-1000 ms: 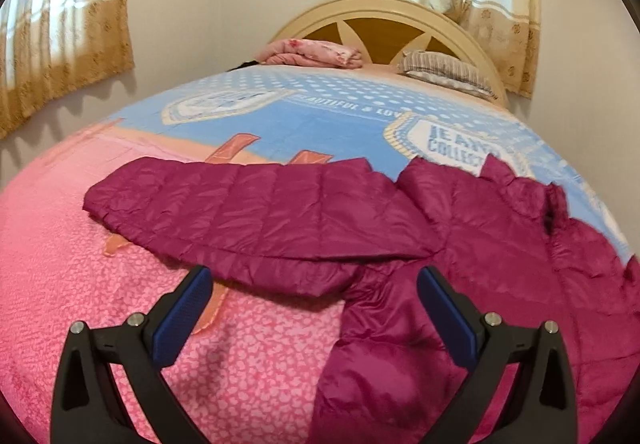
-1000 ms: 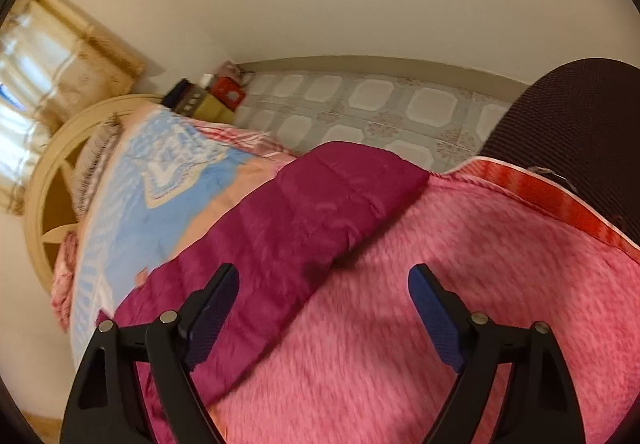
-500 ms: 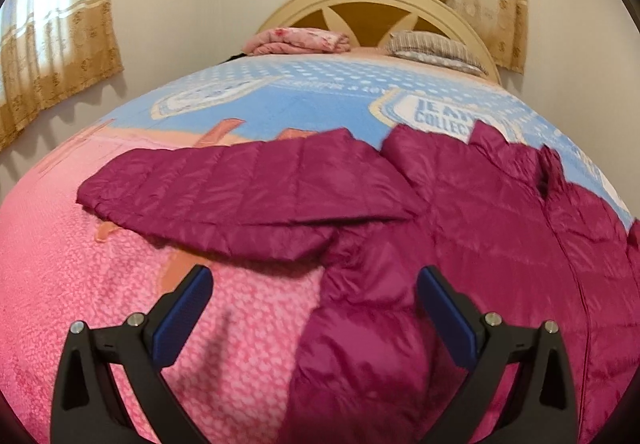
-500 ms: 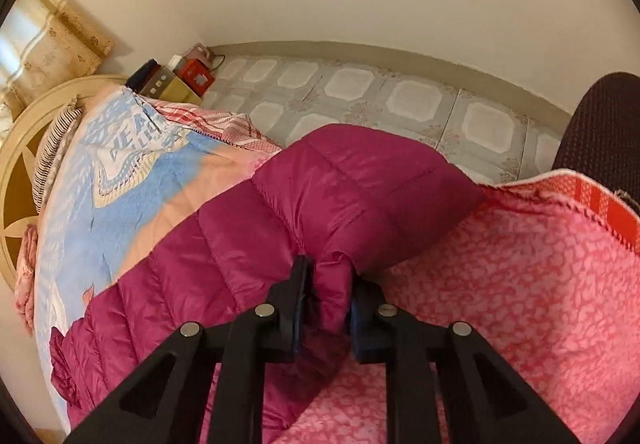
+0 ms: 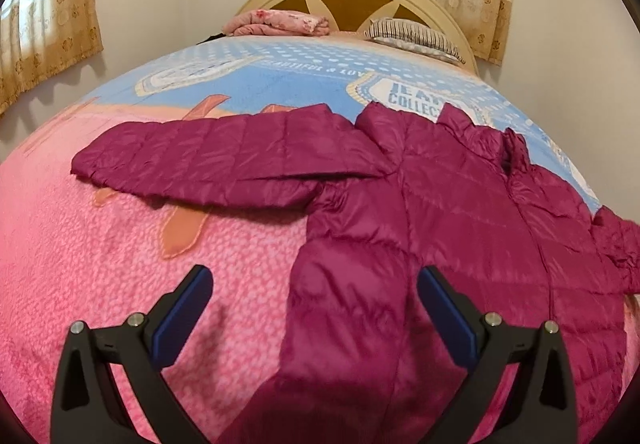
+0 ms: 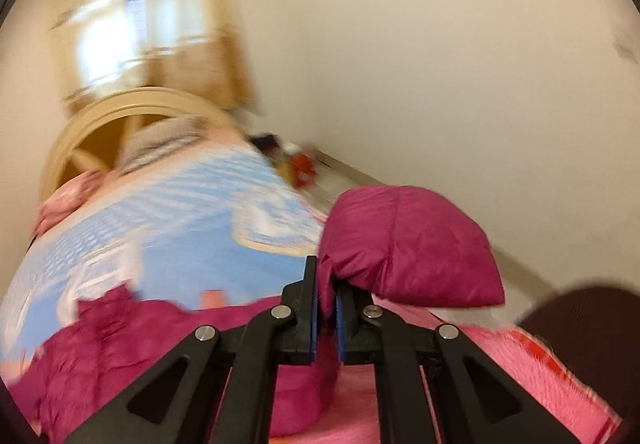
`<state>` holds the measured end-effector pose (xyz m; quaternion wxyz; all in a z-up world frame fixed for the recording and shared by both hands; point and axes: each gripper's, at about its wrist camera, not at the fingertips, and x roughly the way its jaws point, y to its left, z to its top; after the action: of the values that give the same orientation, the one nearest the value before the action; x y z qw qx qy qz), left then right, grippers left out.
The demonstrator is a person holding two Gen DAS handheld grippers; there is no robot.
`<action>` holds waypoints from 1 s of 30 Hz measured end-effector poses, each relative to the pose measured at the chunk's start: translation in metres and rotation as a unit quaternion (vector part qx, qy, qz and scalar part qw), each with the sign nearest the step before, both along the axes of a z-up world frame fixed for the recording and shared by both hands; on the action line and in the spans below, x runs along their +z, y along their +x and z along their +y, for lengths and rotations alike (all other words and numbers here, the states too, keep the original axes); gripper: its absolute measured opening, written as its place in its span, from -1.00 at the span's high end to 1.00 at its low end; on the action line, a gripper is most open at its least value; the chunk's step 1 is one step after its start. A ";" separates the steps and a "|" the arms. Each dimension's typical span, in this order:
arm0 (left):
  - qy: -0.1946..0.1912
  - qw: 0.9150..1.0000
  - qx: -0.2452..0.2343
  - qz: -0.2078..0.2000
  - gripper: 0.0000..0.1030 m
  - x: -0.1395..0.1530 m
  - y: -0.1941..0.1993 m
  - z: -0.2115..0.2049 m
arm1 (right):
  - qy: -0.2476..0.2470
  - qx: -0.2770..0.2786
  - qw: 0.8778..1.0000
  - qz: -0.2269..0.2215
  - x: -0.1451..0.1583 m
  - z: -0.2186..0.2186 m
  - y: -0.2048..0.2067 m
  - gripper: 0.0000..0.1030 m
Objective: Fold large clothes
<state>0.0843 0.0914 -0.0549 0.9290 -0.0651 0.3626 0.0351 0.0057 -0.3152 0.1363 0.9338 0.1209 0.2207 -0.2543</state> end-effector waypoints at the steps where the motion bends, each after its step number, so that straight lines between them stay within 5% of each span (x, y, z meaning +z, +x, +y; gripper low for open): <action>1: -0.002 1.000 0.001 -0.001 -1.00 0.002 -0.002 0.002 | -0.012 0.029 1.000 -0.002 0.007 0.023 0.005 0.89; 8: -0.014 1.000 0.012 -0.016 -1.00 0.019 -0.010 0.024 | -0.032 0.215 0.976 0.013 -0.001 0.167 0.050 0.89; 13: -0.028 0.999 0.021 -0.014 -1.00 0.021 -0.011 0.041 | -0.025 0.311 0.948 0.057 -0.067 0.259 0.095 0.89; 21: -0.022 0.999 0.030 -0.009 -1.00 0.016 -0.010 0.059 | -0.020 0.380 0.916 0.126 -0.160 0.343 0.113 0.87; 22: -0.023 0.999 0.030 -0.008 -1.00 0.015 -0.009 0.061 | -0.013 0.386 0.911 0.148 -0.168 0.345 0.119 0.80; 26: -0.023 0.999 0.028 0.000 -1.00 0.010 -0.005 0.059 | 0.111 0.444 0.875 0.159 -0.181 0.336 0.125 -0.31; 30: -0.026 0.999 0.021 0.004 -1.00 0.008 -0.004 0.056 | 0.128 0.463 0.868 0.125 -0.161 0.330 0.110 -0.31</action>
<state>0.0798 0.1476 -0.0473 0.9246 -0.0968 0.3656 0.0450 0.1155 0.0152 -0.0249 0.8853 0.0902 0.3970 0.2248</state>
